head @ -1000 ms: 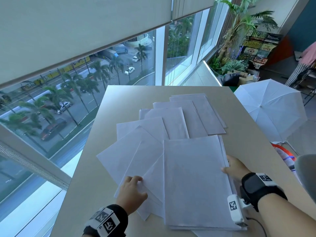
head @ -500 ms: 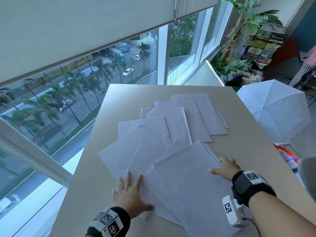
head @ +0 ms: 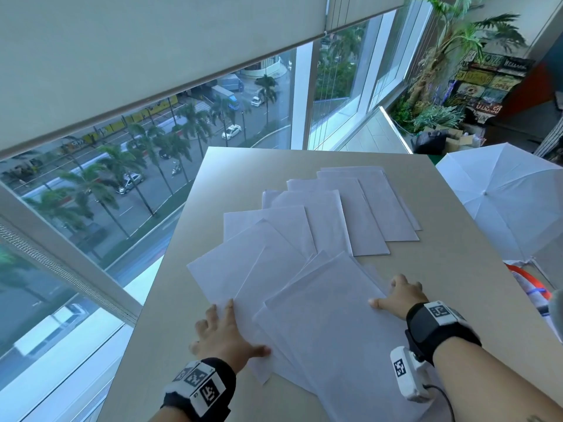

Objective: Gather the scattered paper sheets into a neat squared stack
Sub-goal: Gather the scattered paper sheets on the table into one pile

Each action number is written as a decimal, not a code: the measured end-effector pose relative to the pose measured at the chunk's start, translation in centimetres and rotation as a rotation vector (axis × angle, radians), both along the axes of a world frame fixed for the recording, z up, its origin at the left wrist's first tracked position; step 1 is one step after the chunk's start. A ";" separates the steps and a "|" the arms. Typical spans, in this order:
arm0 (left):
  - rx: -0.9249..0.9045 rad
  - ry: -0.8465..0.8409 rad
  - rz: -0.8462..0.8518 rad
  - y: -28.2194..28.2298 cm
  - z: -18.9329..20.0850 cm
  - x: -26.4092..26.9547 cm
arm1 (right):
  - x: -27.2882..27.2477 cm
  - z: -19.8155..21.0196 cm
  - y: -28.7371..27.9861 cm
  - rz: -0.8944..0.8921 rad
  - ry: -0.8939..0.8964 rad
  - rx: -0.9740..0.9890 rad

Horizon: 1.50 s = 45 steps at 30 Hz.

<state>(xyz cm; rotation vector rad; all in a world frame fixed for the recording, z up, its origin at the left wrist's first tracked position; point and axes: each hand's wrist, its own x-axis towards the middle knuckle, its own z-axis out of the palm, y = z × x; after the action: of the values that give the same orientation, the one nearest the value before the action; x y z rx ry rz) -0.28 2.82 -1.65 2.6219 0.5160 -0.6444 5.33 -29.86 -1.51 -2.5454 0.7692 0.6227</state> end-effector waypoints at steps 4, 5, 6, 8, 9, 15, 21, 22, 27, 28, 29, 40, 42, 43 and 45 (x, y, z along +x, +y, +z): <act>-0.096 -0.052 0.179 0.3 0.4 0.3 | 0.2 0.0 -0.8 0.011 0.065 0.046; -0.110 -0.061 0.204 0.4 0.4 0.5 | 0.1 -0.1 -0.7 0.025 0.083 0.037; -0.122 -0.068 0.222 0.3 0.6 0.6 | 0.1 -0.3 -0.7 0.050 0.099 0.017; -0.159 -0.067 0.257 0.0 0.7 0.9 | 0.0 -0.5 -0.5 0.090 0.119 -0.044; -0.188 -0.066 0.281 -0.2 0.7 1.1 | -0.1 -0.1 -0.1 0.102 0.112 -0.047; -0.390 -0.117 0.506 -0.2 1.2 1.6 | -0.3 0.1 1.2 0.069 0.023 0.181; -0.889 -0.216 0.843 0.5 0.6 2.0 | -0.3 0.7 1.4 0.103 0.073 0.409; -0.936 -0.168 0.861 0.6 0.6 2.0 | -0.3 0.8 1.3 0.104 0.071 0.424; -0.907 -0.081 0.763 1.1 0.7 1.9 | -0.2 1.8 1.4 0.160 -0.001 0.404; -0.906 -0.083 0.731 1.3 0.6 2.0 | 0.0 2.1 1.4 0.174 -0.021 0.409; -0.906 -0.096 0.708 1.5 0.6 1.9 | 0.2 2.4 1.3 0.187 -0.043 0.431; -0.916 -0.183 0.702 1.7 1.0 2.9 | 3.2 5.1 4.1 0.088 -0.339 0.609; -0.926 -0.225 0.665 1.4 1.3 3.1 | 3.4 3.5 5.5 0.151 -0.267 0.503; -0.924 -0.258 0.658 1.4 1.4 3.2 | 3.4 2.8 6.1 0.171 -0.207 0.443; -0.889 -0.327 0.651 1.5 1.3 3.5 | 3.2 1.7 6.8 0.156 -0.115 0.377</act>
<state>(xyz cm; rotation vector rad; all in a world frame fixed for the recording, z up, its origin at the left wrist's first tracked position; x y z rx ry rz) 3.25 4.36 -0.32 1.5450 0.7158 -0.1490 8.53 -23.02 0.16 -2.2794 0.3737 0.5992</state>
